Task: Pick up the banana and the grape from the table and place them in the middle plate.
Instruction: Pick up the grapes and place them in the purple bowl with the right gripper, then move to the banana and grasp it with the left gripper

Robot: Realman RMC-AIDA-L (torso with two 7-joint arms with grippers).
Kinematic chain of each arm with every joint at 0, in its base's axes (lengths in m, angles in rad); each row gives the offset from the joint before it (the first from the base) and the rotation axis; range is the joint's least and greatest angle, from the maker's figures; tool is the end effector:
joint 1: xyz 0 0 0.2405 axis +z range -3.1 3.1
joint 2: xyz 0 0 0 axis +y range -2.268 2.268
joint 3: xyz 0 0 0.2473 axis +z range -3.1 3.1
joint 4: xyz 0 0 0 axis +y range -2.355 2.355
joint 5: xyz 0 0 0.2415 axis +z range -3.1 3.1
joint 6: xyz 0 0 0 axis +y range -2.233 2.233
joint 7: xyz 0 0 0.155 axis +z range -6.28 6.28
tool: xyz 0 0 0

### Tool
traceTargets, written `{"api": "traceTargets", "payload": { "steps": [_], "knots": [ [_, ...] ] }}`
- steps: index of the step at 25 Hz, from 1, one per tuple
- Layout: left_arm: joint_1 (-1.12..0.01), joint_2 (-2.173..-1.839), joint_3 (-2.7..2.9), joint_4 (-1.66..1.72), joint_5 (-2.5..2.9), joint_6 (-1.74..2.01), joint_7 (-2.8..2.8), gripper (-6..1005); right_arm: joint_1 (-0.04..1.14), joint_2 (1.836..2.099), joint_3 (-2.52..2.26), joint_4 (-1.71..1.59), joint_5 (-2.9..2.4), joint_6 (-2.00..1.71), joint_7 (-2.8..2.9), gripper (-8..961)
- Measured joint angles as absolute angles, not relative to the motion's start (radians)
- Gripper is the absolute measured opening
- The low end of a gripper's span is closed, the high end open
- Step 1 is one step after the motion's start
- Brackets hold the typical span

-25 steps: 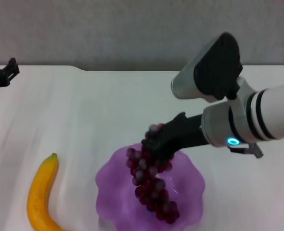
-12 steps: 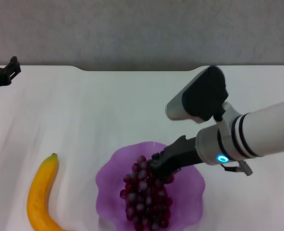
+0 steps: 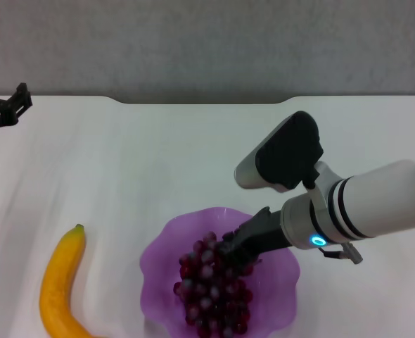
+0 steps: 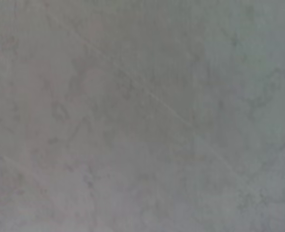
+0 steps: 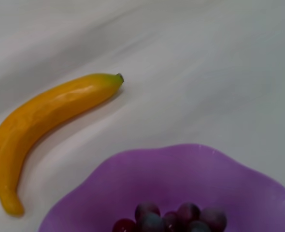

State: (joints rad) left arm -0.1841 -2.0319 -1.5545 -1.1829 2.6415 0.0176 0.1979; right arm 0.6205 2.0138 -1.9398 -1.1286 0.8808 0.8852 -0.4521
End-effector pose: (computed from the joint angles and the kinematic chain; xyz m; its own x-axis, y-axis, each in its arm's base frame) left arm -0.2784 0.4261 0.0605 0.7201 0.2218 0.6575 0.6781 -0.0243 -0.7345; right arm 0.1454 0.3773 -0.1247 0.8474 -0.5304 0.0235 -0.4849 -0.7914 -0.3722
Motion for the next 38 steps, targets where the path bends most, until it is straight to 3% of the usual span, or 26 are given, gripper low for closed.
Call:
{"api": "traceTargets", "payload": {
  "steps": [8, 13, 22, 38],
  "knots": [
    [-0.182, -2.033, -1.553, -1.183, 2.646, 0.014, 0.199, 828, 0.618, 2.013, -1.936, -1.121, 0.87, 0.874, -0.431, 161],
    [-0.18, -2.032, -1.551, -1.185, 2.646, 0.014, 0.199, 828, 0.616, 2.012, -1.935, -1.128, 0.87, 0.873, -0.43, 404],
    [-0.169, -2.033, -1.544, -1.207, 2.642, 0.013, 0.235, 828, 0.549, 2.008, -1.889, -1.298, 0.868, 0.837, -0.47, 740],
    [-0.163, -2.034, -1.524, -1.21, 2.641, 0.017, 0.293, 829, 0.258, 2.011, -1.706, -1.483, 0.838, 0.459, -0.568, 741]
  ]
}}
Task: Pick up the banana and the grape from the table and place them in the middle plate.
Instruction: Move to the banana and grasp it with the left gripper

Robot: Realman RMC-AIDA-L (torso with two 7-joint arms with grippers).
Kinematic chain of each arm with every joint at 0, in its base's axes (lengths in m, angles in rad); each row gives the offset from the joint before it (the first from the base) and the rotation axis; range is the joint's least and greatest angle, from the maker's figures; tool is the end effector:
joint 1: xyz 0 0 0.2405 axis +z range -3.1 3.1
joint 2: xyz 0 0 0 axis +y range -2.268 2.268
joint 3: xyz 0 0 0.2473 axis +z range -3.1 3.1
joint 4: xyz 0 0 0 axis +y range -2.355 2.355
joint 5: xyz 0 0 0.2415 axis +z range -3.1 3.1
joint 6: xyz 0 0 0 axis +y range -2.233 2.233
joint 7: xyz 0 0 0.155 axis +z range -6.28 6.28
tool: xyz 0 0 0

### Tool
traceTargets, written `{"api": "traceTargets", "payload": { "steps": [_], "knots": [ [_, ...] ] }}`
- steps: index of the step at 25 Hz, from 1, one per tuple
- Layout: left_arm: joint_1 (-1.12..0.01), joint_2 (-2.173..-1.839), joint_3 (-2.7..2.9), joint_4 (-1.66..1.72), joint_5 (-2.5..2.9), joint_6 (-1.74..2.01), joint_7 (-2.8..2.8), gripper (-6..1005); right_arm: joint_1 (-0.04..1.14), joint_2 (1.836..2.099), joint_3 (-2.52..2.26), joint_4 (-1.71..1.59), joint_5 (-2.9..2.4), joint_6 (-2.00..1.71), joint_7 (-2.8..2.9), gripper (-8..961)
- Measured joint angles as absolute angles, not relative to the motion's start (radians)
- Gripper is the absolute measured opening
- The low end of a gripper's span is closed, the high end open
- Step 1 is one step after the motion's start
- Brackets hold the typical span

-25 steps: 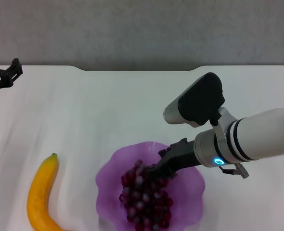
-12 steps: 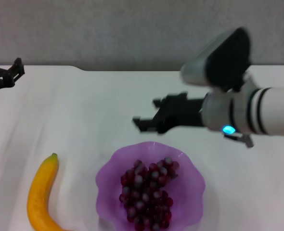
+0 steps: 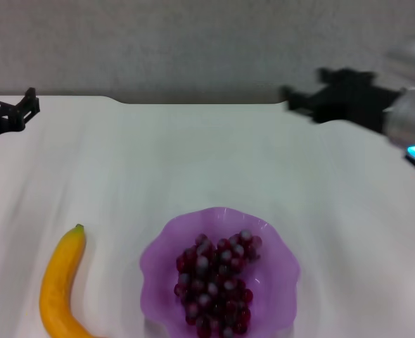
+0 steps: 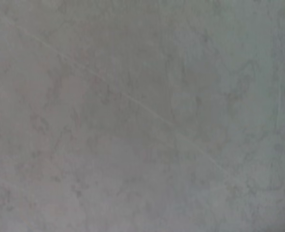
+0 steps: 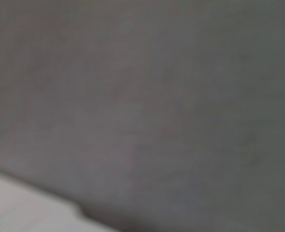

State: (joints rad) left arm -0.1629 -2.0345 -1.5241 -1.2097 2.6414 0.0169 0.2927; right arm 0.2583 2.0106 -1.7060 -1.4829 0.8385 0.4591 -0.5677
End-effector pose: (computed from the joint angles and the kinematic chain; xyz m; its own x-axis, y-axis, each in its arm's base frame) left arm -0.2727 0.4212 0.0538 0.7840 0.2155 0.5821 0.6067 -0.0677 -0.7920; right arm 0.1508 0.4170 0.0100 0.8238 -0.2735 -0.4965 -0.5632 -0.4932 -0.6629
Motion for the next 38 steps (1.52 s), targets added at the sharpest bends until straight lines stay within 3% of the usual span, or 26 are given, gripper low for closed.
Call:
{"api": "traceTargets", "payload": {
  "steps": [4, 20, 30, 38],
  "knots": [
    [-0.16, -2.034, -1.519, -1.211, 2.641, 0.022, 0.293, 829, 0.194, 2.011, -1.678, -1.411, 0.823, 0.274, -0.569, 741],
    [-0.137, -2.032, -1.523, -1.264, 2.556, -0.055, 0.289, 829, 0.132, 2.015, -1.672, -1.189, 0.798, -0.018, -0.562, 739],
    [-0.129, -2.032, -1.625, -1.474, 2.529, -0.5, 0.284, 829, 0.073, 2.015, -1.75, -1.221, 0.829, -0.145, -0.561, 733],
    [-0.222, -2.032, -1.722, -1.519, 2.7, -0.863, 0.195, 829, 0.063, 2.013, -1.764, -1.25, 0.824, -0.141, -0.566, 732]
  ]
}}
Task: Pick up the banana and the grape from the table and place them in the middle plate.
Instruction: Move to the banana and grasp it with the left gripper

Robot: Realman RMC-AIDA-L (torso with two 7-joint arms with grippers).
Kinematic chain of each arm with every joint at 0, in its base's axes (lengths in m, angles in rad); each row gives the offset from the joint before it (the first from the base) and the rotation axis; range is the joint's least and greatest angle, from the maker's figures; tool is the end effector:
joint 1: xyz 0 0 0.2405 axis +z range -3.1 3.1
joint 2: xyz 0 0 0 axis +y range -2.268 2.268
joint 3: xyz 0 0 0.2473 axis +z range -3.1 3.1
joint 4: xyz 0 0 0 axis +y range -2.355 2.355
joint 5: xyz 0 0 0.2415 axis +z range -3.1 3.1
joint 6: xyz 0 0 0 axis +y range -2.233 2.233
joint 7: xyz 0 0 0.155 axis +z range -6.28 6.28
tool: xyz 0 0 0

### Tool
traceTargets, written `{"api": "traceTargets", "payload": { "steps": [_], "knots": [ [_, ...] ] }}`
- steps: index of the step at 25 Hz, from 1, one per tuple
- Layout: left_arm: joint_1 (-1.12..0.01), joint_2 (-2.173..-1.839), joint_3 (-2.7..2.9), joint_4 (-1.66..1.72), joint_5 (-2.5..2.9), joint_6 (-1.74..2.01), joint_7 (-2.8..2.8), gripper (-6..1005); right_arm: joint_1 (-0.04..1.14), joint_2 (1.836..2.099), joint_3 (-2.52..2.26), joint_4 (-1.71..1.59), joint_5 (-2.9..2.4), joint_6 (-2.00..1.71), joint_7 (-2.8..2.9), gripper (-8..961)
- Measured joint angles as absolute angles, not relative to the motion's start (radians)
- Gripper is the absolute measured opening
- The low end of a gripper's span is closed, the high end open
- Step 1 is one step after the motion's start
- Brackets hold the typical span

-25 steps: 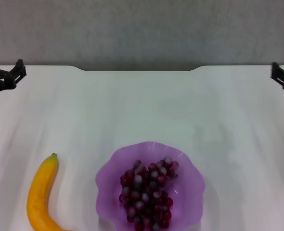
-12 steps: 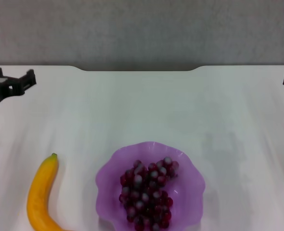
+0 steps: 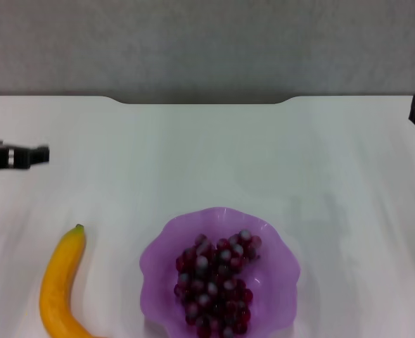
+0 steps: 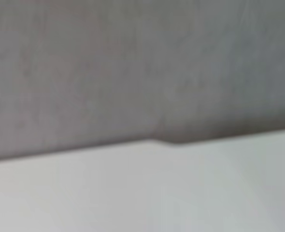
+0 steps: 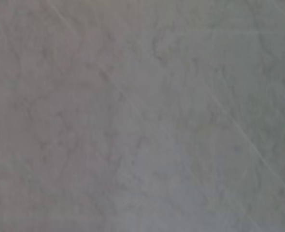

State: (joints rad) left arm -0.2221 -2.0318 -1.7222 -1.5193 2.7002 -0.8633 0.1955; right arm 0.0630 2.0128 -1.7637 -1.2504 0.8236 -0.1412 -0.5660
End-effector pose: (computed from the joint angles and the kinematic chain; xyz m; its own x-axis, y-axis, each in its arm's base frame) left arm -0.2499 0.4050 0.0762 0.6157 0.6350 0.4667 0.6874 -0.1433 -0.7120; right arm 0.2746 0.3936 0.0360 0.7829 -0.1852 -0.5939 -0.6137 -0.0732 -0.7862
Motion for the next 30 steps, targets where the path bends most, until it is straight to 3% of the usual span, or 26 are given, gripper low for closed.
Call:
{"api": "traceTargets", "payload": {
  "steps": [14, 30],
  "knots": [
    [-0.353, -2.028, -1.656, -1.46, 2.872, -1.207, 0.105, 828, 0.062, 2.011, -1.775, -1.265, 0.827, -0.14, -0.567, 731],
    [-0.437, -2.032, -1.596, -1.29, 2.872, -1.279, 0.086, 828, 0.063, 2.01, -1.784, -1.284, 0.827, -0.127, -0.565, 731]
  ]
}}
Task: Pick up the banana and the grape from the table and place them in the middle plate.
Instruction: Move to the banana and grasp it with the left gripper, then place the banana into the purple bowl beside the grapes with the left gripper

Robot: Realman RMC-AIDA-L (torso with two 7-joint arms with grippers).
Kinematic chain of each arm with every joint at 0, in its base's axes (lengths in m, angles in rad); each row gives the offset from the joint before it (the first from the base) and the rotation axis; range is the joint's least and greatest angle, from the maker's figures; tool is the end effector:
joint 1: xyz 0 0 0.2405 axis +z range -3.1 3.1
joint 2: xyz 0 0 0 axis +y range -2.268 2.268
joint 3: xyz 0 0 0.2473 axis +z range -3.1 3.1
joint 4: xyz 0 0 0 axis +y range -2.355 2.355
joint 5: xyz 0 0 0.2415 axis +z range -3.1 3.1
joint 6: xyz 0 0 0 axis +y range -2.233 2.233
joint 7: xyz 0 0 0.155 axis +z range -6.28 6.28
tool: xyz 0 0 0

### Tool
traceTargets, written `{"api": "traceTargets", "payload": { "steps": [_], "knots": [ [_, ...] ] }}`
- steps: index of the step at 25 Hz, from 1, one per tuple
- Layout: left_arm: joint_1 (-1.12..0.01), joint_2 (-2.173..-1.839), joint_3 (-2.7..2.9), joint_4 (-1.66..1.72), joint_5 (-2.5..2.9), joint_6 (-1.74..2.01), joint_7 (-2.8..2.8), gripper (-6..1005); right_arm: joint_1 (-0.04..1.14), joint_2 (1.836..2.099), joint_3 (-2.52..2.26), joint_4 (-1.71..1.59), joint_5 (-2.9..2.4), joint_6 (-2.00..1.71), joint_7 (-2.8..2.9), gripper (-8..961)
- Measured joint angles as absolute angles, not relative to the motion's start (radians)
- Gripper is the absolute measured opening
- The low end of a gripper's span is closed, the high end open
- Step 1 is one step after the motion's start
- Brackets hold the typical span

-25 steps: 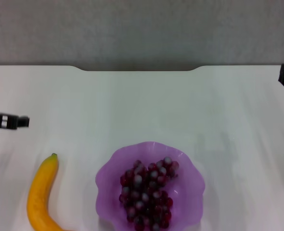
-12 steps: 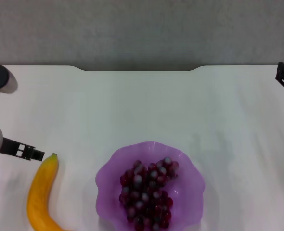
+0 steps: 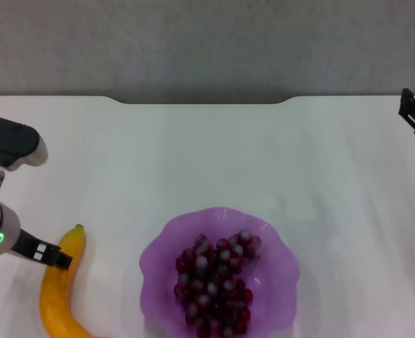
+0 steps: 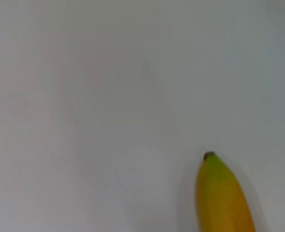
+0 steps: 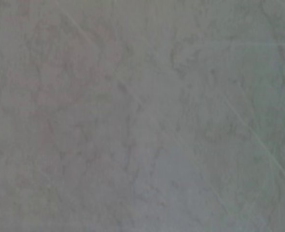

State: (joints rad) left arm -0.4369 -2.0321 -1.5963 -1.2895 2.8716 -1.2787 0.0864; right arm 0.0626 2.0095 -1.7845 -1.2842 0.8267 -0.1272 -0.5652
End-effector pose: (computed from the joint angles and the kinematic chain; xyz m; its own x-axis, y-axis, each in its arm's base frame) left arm -0.2632 0.3835 0.0038 0.4339 0.9005 0.0271 0.6022 -0.2676 -0.7521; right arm 0.2608 0.3943 0.0327 0.7844 -0.1702 -0.5964 -0.6164 -0.1070 -0.7801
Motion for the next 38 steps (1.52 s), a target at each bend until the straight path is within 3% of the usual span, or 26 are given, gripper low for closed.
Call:
{"api": "traceTargets", "payload": {
  "steps": [23, 33, 38],
  "knots": [
    [-0.503, -2.034, -1.571, -1.155, 2.809, -1.298, 0.059, 829, 0.068, 2.009, -1.796, -1.287, 0.827, -0.126, -0.565, 728],
    [-0.531, -2.029, -1.577, -1.107, 2.83, -1.287, 0.031, 713, 0.069, 2.009, -1.799, -1.287, 0.827, -0.126, -0.563, 727],
    [-0.532, -2.029, -1.558, -1.112, 2.87, -1.282, 0.016, 525, 0.072, 2.009, -1.799, -1.287, 0.827, -0.107, -0.564, 727]
  ]
}}
